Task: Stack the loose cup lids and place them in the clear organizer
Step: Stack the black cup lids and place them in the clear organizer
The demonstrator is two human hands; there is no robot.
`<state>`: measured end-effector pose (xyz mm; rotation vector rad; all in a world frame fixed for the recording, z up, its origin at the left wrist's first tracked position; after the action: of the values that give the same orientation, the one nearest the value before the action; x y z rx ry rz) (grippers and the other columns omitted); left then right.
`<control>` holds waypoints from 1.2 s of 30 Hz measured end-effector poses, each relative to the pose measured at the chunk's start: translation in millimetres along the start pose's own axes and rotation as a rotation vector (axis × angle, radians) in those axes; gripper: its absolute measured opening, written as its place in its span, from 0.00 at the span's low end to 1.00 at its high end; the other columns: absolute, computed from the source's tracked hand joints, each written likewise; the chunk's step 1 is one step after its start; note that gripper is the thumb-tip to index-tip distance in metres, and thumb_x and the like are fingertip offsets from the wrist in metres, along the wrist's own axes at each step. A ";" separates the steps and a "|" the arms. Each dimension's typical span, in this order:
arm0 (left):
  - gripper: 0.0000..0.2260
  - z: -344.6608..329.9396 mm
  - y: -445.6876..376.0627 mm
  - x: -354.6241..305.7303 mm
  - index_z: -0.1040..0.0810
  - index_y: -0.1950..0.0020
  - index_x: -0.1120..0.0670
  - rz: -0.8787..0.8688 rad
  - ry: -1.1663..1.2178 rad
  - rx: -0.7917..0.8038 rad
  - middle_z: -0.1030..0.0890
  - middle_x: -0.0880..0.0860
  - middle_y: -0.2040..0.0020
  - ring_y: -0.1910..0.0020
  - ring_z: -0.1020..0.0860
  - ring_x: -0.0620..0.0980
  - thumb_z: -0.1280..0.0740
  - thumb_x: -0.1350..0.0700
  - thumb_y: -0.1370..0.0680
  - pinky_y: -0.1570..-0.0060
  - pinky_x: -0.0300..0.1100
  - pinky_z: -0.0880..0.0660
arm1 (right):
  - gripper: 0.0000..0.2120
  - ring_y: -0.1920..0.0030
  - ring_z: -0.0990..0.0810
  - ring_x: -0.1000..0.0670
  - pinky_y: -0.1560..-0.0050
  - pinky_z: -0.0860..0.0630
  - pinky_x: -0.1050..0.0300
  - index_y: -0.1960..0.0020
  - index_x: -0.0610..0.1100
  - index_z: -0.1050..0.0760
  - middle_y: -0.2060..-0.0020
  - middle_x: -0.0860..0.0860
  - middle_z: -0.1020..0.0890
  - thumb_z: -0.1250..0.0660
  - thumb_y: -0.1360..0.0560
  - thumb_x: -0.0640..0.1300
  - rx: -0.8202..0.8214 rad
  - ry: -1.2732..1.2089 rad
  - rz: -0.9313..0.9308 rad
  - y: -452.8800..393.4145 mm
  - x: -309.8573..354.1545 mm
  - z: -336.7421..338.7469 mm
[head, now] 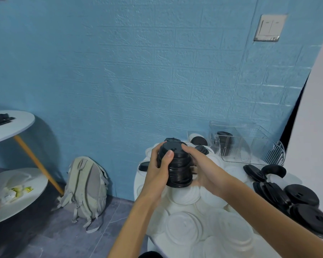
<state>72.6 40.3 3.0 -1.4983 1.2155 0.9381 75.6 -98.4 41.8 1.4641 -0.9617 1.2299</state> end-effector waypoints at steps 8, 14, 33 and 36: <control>0.28 -13.3 -2.8 -6.6 0.22 0.31 0.48 0.124 0.208 0.096 0.16 0.50 0.37 0.36 0.19 0.49 0.31 0.36 0.28 0.30 0.56 0.27 | 0.14 0.51 0.16 0.52 0.38 0.24 0.50 0.44 0.46 0.17 0.55 0.52 0.13 0.37 0.20 0.51 -0.135 0.020 0.051 1.2 9.5 2.7; 0.29 -30.2 -6.7 -3.5 0.20 0.38 0.42 0.081 0.027 -0.053 0.16 0.44 0.41 0.39 0.19 0.44 0.36 0.27 0.31 0.30 0.54 0.27 | 0.15 0.52 0.14 0.53 0.47 0.22 0.55 0.45 0.48 0.16 0.51 0.50 0.12 0.38 0.19 0.55 -0.173 -0.119 0.107 3.0 5.5 -1.2; 0.22 -44.0 -3.5 -3.2 0.18 0.38 0.36 0.070 0.237 -0.033 0.17 0.45 0.37 0.34 0.20 0.47 0.27 0.35 0.32 0.28 0.55 0.29 | 0.14 0.47 0.14 0.51 0.46 0.20 0.54 0.43 0.50 0.16 0.49 0.51 0.12 0.35 0.21 0.56 -0.284 -0.141 0.174 1.1 1.3 0.8; 0.24 -45.7 -2.7 -2.5 0.19 0.37 0.36 0.071 0.233 -0.017 0.16 0.44 0.38 0.36 0.19 0.46 0.26 0.35 0.33 0.29 0.54 0.27 | 0.14 0.46 0.14 0.49 0.48 0.19 0.54 0.43 0.48 0.17 0.48 0.48 0.13 0.37 0.20 0.52 -0.302 -0.147 0.166 2.1 -1.2 3.7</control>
<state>74.6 -3.2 17.2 -1.6208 1.4379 0.8384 74.2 -102.5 40.9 1.2672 -1.3291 1.0484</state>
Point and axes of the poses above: each hand's wrist, its own y-axis away from the middle knuckle, its own z-axis out of the back of the hand, x = y × z, the point moved 2 cm from there along -y, towards the middle knuckle
